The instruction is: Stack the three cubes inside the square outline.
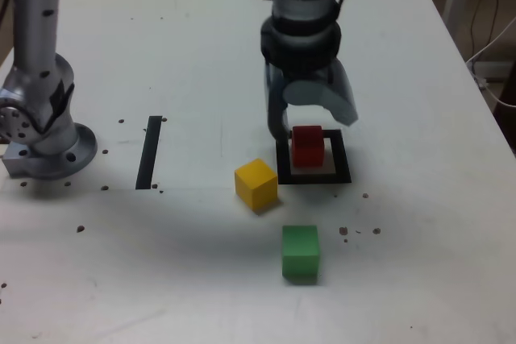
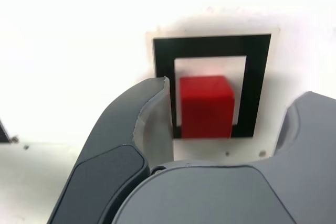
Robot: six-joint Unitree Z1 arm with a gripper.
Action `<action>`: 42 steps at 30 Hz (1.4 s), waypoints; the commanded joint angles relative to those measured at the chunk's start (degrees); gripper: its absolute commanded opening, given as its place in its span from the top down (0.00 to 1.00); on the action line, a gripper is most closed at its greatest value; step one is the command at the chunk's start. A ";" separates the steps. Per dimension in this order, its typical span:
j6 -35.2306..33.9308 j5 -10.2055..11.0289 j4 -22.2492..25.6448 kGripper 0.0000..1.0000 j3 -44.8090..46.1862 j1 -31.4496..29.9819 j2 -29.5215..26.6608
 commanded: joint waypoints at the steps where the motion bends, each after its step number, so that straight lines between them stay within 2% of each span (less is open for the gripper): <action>1: -2.90 -0.12 0.76 0.01 0.63 -1.59 -2.65; 6: -12.71 -0.92 2.11 0.01 2.31 -5.67 -5.53; 12: -25.72 -3.77 2.87 0.03 5.58 -10.60 -6.99; 17: -32.09 -5.78 2.23 0.04 7.62 -12.39 -6.67; 28: -34.04 -10.77 -3.18 0.08 12.08 -12.37 -4.11; 34: -33.58 -11.83 -5.31 0.11 13.29 -11.56 -2.14; 42: -31.75 -12.51 -6.10 0.26 13.39 -9.15 -0.76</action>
